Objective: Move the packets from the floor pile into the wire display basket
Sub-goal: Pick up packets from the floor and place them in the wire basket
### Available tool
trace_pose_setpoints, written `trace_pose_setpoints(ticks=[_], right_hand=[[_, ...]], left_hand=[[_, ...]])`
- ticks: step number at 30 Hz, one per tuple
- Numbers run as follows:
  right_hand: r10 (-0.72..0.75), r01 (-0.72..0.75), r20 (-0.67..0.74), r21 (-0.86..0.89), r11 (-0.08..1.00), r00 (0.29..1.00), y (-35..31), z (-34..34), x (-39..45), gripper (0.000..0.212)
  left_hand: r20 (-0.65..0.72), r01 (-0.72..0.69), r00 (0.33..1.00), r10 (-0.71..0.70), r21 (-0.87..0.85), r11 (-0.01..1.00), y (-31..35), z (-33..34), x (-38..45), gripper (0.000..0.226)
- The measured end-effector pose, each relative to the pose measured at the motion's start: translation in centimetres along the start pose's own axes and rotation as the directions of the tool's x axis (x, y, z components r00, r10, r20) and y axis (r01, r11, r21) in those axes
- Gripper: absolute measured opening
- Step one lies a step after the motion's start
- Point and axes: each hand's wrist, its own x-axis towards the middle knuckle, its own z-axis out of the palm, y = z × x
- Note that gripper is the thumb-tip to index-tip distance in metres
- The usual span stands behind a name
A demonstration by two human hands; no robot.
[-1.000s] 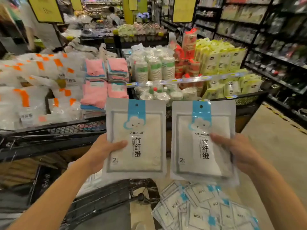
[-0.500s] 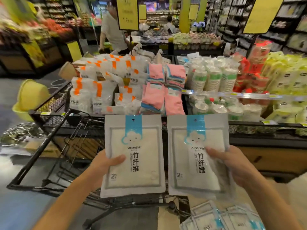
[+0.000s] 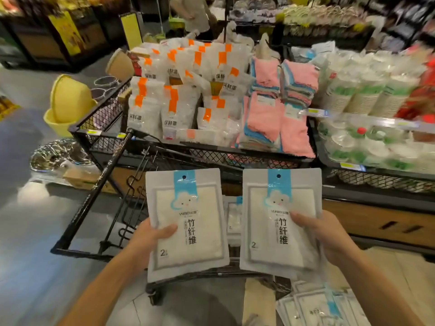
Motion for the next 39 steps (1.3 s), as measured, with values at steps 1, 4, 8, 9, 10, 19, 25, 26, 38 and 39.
trace_pose_setpoints(ticks=[1, 4, 8, 9, 10, 19, 25, 26, 38, 39], right_hand=[[0.009, -0.009, -0.001, -0.007, 1.000, 1.000, 0.2, 0.4, 0.9, 0.023], [0.025, -0.025, 0.004, -0.020, 0.999, 1.000, 0.5, 1.2, 4.2, 0.024], [0.046, -0.044, 0.050, -0.042, 0.998, 0.998, 0.1, 1.9, 9.2, 0.024], [0.056, -0.053, 0.060, -0.046, 0.998, 0.997, 0.0, 2.0, 10.5, 0.024], [0.066, -0.063, 0.064, -0.047, 0.997, 0.996, -0.1, 2.0, 11.7, 0.025], [0.192, -0.188, 0.029, -0.115, 0.975, 0.981, 2.5, 3.2, 21.9, 0.029], [0.284, -0.275, 0.019, -0.194, 0.941, 0.959, 6.7, 5.1, 26.8, 0.027], [0.308, -0.299, 0.013, -0.203, 0.932, 0.951, 7.4, 5.5, 27.6, 0.026], [0.359, -0.395, -0.166, -0.323, 0.860, 0.918, 20.3, 9.8, 35.9, 0.022], [0.366, -0.411, -0.191, -0.322, 0.853, 0.911, 21.4, 9.9, 36.5, 0.022]], left_hand=[[-0.012, 0.018, 1.000, -0.018, -0.009, 1.000, -0.1, -0.1, 0.7, 0.045], [-0.042, 0.073, 0.996, -0.074, -0.028, 0.997, -0.3, 0.1, 3.3, 0.038], [-0.080, 0.104, 0.991, -0.106, -0.033, 0.994, 0.3, 1.4, 7.0, 0.035], [-0.096, 0.109, 0.989, -0.113, -0.038, 0.993, 0.4, 1.8, 8.0, 0.035], [-0.106, 0.119, 0.987, -0.123, -0.041, 0.992, 0.4, 2.1, 8.9, 0.034], [-0.192, 0.231, 0.955, -0.225, 0.007, 0.973, -1.0, 3.7, 17.0, 0.032], [-0.226, 0.315, 0.923, -0.311, -0.019, 0.949, -4.3, 3.2, 23.0, 0.029], [-0.217, 0.333, 0.919, -0.328, -0.015, 0.943, -5.1, 3.0, 24.3, 0.029], [-0.199, 0.487, 0.867, -0.456, 0.155, 0.859, -16.1, 1.0, 39.3, 0.026], [-0.206, 0.494, 0.863, -0.460, 0.164, 0.854, -17.0, 0.8, 40.1, 0.026]])
